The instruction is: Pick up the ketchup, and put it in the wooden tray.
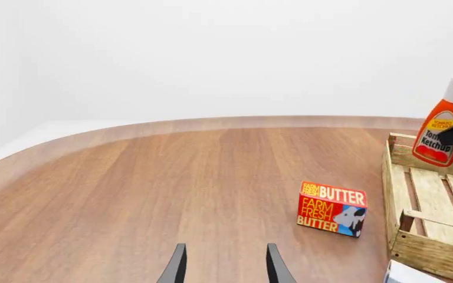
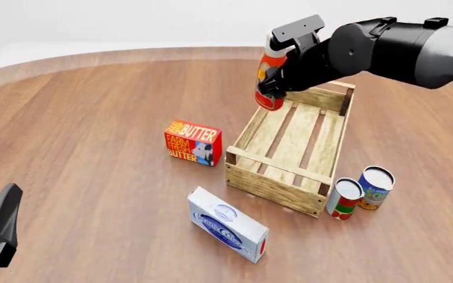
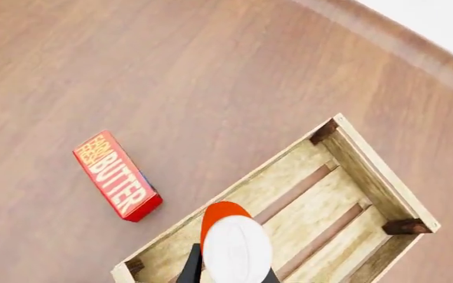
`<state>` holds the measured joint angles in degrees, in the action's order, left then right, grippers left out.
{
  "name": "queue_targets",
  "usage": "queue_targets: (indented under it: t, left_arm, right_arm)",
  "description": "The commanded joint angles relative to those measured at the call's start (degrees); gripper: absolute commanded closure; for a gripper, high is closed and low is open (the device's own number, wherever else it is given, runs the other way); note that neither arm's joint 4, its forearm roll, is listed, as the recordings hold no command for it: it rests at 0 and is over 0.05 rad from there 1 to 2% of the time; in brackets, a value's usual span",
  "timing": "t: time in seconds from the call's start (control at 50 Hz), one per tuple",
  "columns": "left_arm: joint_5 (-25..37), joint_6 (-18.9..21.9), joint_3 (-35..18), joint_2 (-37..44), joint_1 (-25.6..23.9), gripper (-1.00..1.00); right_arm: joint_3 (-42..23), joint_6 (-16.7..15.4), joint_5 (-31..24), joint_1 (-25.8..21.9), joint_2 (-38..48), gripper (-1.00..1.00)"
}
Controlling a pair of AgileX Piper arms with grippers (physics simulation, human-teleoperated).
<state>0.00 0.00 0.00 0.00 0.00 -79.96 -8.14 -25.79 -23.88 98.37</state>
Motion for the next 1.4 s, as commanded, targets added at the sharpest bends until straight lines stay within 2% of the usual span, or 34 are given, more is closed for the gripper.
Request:
queue_targets:
  t: [0.02,0.26,0.5,1.4]
  left_arm:
    - [0.0,0.0,0.0,0.0,0.0,-1.0]
    - [0.0,0.0,0.0,0.0,0.0,-1.0]
    - [0.0,0.0,0.0,0.0,0.0,-1.0]
    - [0.0,0.0,0.0,0.0,0.0,-1.0]
  right_arm:
    - [2.02,0.19,3.18,3.73,1.05,1.0]
    - [4.9,0.81,6.43,5.9,2.89,1.0]
    - [8.01,-0.28,8.86,7.9,4.03,1.0]
    - [11.68,-0.17,16.33,9.67,10.3,1.0]
